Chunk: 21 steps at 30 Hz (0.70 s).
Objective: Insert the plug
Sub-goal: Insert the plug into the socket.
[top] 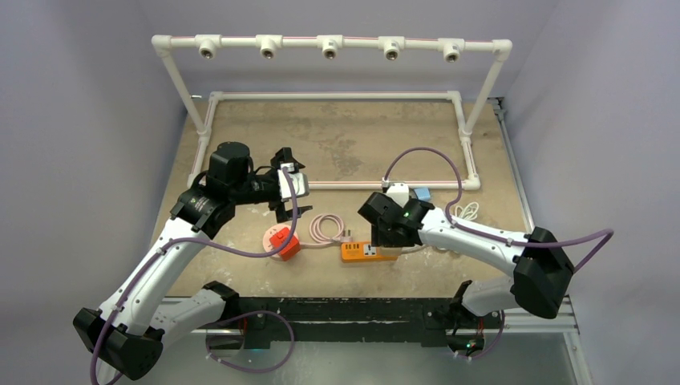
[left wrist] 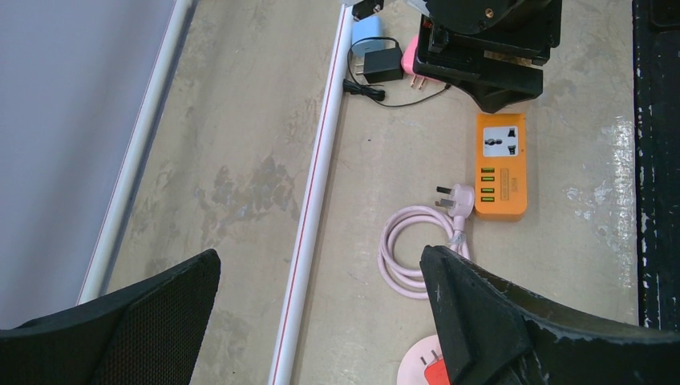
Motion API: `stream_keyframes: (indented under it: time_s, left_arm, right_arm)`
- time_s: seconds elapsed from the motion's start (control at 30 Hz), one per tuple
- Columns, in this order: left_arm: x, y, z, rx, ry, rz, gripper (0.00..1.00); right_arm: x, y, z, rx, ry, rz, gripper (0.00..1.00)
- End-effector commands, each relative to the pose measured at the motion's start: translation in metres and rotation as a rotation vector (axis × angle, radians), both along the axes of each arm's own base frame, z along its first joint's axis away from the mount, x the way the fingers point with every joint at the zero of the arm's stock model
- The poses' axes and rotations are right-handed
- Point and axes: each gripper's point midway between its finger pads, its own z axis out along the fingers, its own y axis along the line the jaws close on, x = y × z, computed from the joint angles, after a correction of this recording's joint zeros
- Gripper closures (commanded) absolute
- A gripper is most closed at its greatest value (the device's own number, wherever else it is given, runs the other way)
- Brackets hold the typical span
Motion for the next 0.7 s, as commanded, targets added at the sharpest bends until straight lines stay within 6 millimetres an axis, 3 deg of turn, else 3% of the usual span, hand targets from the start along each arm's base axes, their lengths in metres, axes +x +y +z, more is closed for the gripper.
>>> stream_keyframes:
  time_s: [0.0,0.67]
  left_arm:
    - [-0.001,-0.001,0.007,-0.018,-0.01,-0.003,0.04]
    - [0.001,0.0,0.008,-0.017,-0.021,0.008,0.04]
  right_arm:
    - [-0.01,-0.01,-0.005,-0.045,0.026,-0.013,1.0]
    - [-0.032,-0.018,-0.037,-0.056,0.078,-0.051,1.0]
